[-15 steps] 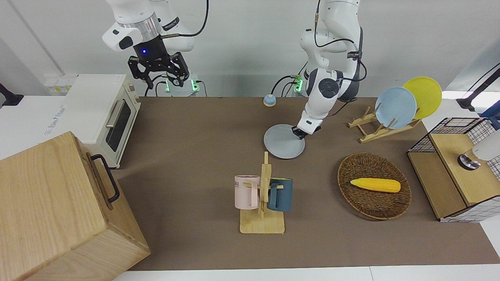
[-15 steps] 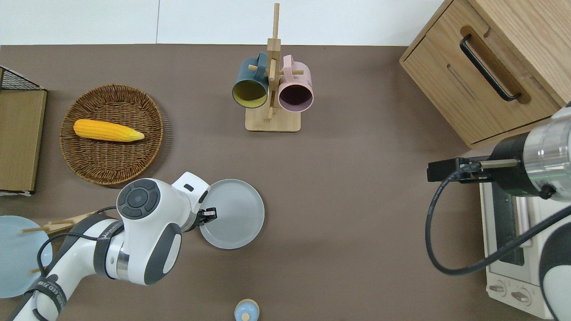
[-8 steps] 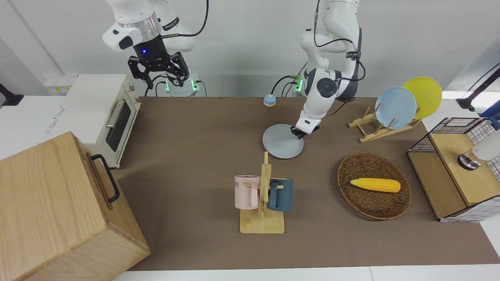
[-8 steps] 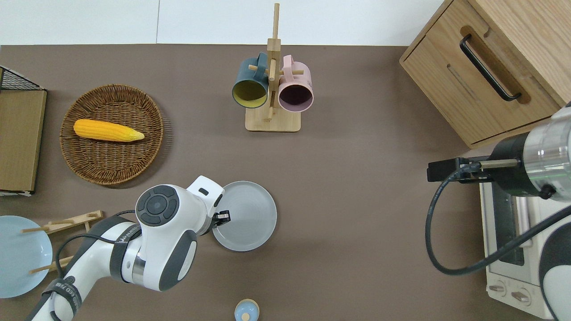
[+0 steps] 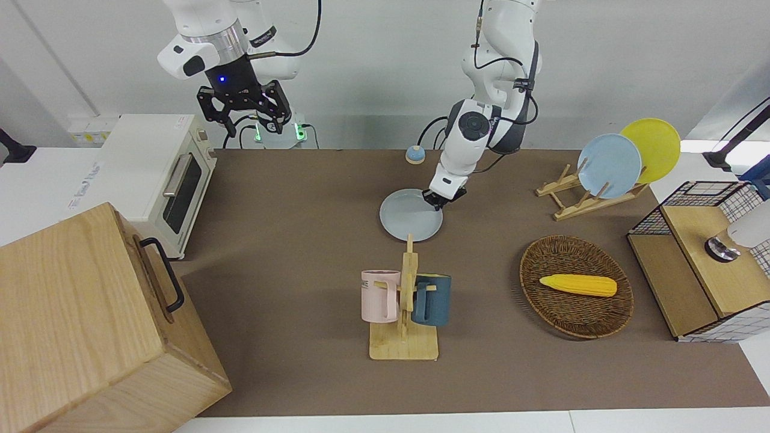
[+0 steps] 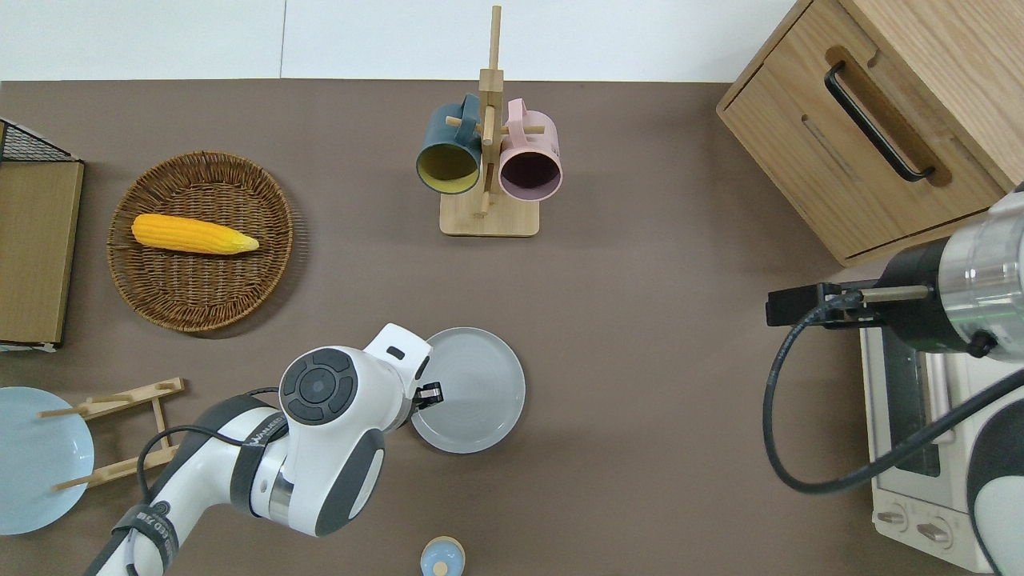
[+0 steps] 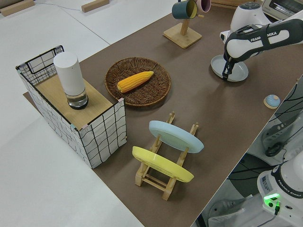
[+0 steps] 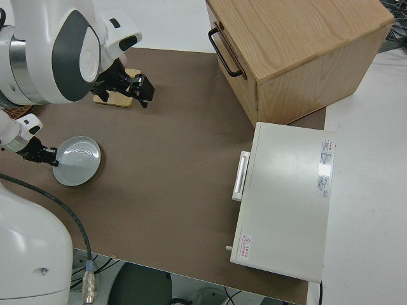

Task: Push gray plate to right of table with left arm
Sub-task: 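Push the gray plate with the left gripper away from the basket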

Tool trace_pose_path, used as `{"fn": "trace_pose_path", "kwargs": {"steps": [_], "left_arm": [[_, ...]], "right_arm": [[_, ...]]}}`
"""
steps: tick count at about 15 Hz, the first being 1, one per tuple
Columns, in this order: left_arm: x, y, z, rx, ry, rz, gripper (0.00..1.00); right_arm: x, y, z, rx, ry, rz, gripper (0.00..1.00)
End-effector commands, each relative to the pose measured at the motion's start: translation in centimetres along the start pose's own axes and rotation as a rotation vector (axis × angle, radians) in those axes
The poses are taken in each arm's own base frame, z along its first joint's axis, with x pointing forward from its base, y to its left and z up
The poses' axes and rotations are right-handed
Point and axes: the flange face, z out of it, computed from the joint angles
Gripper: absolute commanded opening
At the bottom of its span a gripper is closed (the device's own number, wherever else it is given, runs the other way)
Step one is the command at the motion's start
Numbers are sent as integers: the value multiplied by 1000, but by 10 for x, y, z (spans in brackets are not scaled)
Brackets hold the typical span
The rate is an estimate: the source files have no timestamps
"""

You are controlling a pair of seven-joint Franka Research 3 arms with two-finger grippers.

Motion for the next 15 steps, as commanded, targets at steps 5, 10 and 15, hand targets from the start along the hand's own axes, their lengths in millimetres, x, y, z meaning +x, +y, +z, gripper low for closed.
{"fn": "trace_pose_path", "kwargs": {"steps": [5,10,15], "left_arm": [[-19,36,14,-38,21,-32,0],[-25,64,13,-79,37,-48,0],[-33,92,23,-118,48,-58,0]], "right_arm": [[1,-1,-3,18,0,3,996],[1,-1,-3,18,0,3,996],[1,-1,-3,18,0,3,996]]}}
